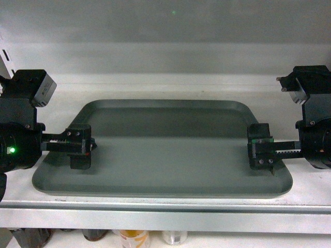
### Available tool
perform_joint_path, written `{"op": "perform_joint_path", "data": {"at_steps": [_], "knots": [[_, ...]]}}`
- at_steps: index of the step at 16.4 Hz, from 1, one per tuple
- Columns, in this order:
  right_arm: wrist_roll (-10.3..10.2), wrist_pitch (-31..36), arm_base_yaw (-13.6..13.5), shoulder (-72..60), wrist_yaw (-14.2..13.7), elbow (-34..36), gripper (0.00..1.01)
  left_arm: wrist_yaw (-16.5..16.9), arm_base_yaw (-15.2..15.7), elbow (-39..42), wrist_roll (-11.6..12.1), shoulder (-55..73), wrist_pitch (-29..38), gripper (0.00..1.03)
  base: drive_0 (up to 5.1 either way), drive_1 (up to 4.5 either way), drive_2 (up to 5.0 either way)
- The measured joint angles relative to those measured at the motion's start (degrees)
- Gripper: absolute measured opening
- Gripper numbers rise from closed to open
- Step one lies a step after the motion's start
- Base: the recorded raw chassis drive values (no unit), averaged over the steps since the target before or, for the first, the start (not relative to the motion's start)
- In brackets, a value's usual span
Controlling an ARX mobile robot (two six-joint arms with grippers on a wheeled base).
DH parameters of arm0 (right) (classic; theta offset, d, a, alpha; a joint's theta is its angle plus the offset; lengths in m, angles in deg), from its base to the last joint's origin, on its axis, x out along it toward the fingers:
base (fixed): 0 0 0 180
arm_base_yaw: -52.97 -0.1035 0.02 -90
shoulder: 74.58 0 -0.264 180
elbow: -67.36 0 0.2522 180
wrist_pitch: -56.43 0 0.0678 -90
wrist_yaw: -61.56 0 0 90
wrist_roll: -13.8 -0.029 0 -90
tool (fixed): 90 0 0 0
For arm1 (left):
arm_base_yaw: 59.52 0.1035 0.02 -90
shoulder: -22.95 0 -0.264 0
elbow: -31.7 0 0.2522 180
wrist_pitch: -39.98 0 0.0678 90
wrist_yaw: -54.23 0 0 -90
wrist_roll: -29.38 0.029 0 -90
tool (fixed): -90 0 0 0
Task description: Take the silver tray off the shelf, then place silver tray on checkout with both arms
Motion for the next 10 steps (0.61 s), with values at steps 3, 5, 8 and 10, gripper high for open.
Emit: {"op": "perform_joint_path", "data": {"at_steps": [3, 5, 8, 10], "knots": [[-1.27, -0.20, -0.74, -0.26, 0.15, -1.27, 0.98, 0.55, 0.09, -0.09, -1.07, 0.66, 0.87, 0.98, 0.0, 0.00, 0.0], [-1.92, -0.37, -1.31, -0.76, 0.04, -1.75, 0.98, 0.48, 0.09, -0.09, -1.11, 1.05, 1.62, 0.98, 0.0, 0.00, 0.0], [-3.78, 0.39, -2.60, -2.27, -0.90, -1.68, 0.98, -0.50, -0.35, 0.63, -0.79, 1.68, 4.13, 0.98, 0.0, 0.00, 0.0], [-4.15, 1.66, -2.71, -2.82, -1.40, -1.44, 0.86, -0.28, -0.28, 1.20, -0.66, 1.73, 5.01, 0.98, 0.0, 0.00, 0.0]]}}
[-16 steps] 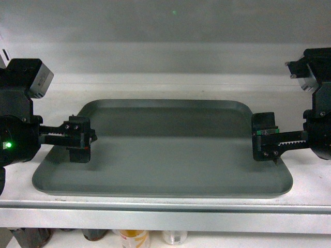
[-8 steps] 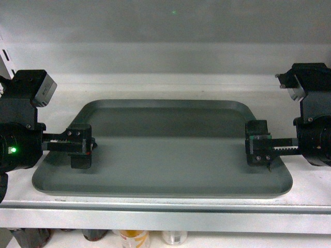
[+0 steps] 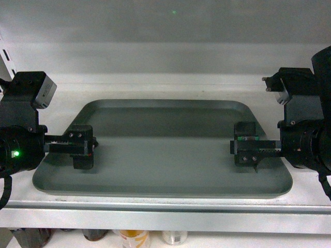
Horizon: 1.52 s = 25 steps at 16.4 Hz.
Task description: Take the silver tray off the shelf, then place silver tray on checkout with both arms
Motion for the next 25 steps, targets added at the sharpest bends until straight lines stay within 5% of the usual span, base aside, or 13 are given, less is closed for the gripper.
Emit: {"op": "perform_joint_path", "data": {"at_steps": [2, 10, 14, 25], "knots": [[-0.04, 0.55, -0.37, -0.11, -0.50, 0.15, 0.70, 0.48, 0.00, 0.42, 0.52, 0.00, 0.72, 0.93, 0.0, 0.00, 0.0], [0.00, 2.16, -1.16, -0.20, -3.39, 0.94, 0.05, 0.07, -0.59, 0.87, 1.33, -0.17, 1.55, 0.30, 0.0, 0.00, 0.0], [-1.01, 2.29, -1.40, -0.20, -3.98, 0.94, 0.03, -1.14, -0.44, 0.96, 0.09, -0.48, 1.51, 0.05, 0.0, 0.00, 0.0], [-0.35, 4.39, -1.68, 6.95, -6.36, 3.78, 0.03, -2.82, -2.25, 0.98, -0.98, -7.17, -1.03, 0.04, 0.0, 0.00, 0.0]]}}
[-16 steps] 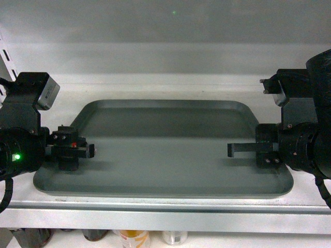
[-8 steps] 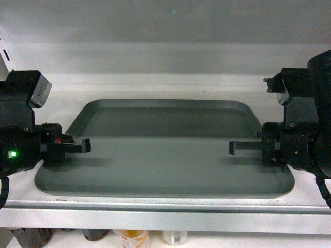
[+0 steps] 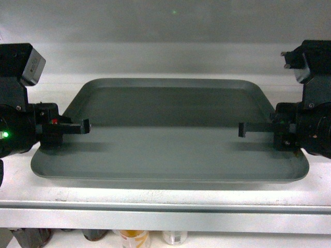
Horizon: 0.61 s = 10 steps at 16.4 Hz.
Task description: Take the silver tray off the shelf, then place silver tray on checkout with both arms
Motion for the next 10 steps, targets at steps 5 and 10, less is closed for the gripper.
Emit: {"op": "perform_joint_path", "data": {"at_steps": [5, 10], "knots": [[3.08, -7.26, 2.25, 8.76, 2.73, 0.92, 0.03, -1.95, -1.75, -0.39, -1.42, -9.11, -9.09, 0.04, 0.0, 0.00, 0.0], [2.69, -12.31, 2.25, 10.03, 3.15, -0.13, 0.03, -2.54, -2.12, -1.20, -2.01, -9.40, -12.02, 0.04, 0.0, 0.00, 0.0]]}}
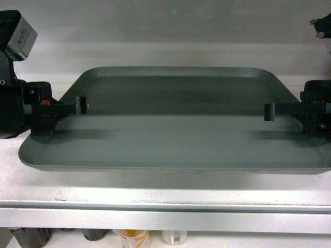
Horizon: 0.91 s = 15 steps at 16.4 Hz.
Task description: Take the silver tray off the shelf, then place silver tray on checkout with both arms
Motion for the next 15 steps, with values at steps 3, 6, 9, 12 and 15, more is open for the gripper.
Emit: {"op": "perform_joint_path", "data": {"at_steps": [3, 6, 9, 12, 15], "knots": [[-0.02, -0.63, 0.33, 0.00, 0.13, -0.20, 0.03, -0.31, -0.26, -0.28, -0.31, 0.00, -0.76, 0.04, 0.0, 0.00, 0.0], [-0.02, -0.90, 0.33, 0.00, 0.22, -0.22, 0.03, -0.85, -0.59, -0.31, -0.52, 0.00, -0.92, 0.04, 0.0, 0.00, 0.0], [-0.02, -0.02, 0.37, 0.24, 0.39, -0.20, 0.03, -1.77, -0.96, -0.31, -0.61, 0.00, -0.31, 0.04, 0.0, 0.00, 0.0], [-0.02, -0.07, 0.37, 0.39, 0.39, -0.20, 0.03, -1.79, -0.96, -0.31, -0.61, 0.00, -0.33, 0.04, 0.0, 0.00, 0.0], [-0.02, -0.04, 0.37, 0.39, 0.42, -0.20, 0.03, -1.79, -0.96, -0.31, -0.61, 0.00, -0.33, 0.04, 0.0, 0.00, 0.0]]}}
